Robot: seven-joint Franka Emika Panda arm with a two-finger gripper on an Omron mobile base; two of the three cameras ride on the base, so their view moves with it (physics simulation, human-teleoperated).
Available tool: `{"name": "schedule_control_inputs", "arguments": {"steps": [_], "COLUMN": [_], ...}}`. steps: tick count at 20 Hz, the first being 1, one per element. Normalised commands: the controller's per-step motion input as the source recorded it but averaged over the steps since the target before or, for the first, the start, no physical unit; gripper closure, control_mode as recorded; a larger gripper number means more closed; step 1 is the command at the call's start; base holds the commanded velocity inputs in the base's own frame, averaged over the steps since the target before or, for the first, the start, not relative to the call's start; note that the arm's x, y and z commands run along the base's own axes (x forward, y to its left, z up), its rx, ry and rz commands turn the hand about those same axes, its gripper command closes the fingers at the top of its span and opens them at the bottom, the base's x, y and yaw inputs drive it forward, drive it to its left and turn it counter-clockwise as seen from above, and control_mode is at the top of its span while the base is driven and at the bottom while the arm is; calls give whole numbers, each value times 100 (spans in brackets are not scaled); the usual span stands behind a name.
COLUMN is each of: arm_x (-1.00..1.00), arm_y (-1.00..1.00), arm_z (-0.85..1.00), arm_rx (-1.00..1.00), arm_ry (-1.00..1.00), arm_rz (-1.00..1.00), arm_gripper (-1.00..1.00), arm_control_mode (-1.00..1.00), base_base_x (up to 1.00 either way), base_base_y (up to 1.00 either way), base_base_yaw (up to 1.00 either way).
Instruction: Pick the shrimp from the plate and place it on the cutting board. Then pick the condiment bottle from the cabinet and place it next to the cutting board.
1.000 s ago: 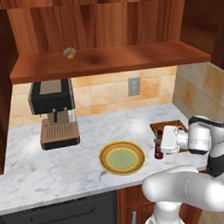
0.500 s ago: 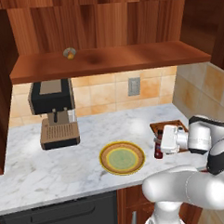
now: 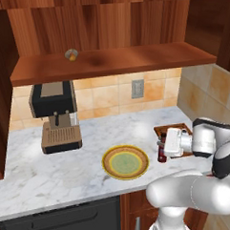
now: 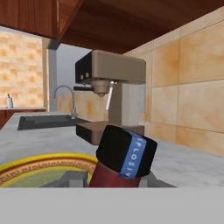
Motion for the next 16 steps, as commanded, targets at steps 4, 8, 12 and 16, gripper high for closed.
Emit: {"name": "schedule_control_inputs", "arguments": {"steps": [4,8,12,16], "arm_x": [0,0,0,0], "arm_y": [15,15,15,17], "arm_z": [-14,-16,-17,-19], "arm_rx": [0,0,0,0], "arm_ry": [0,-1,-2,-4], "arm_rz": [0,0,0,0], "arm_gripper": [100,100,100,100], "arm_control_mode": [-100,-100,-100,-100], "base_base_x": [0,0,0,0], "base_base_y": [0,0,0,0], "base_base_yaw": [0,0,0,0]}}
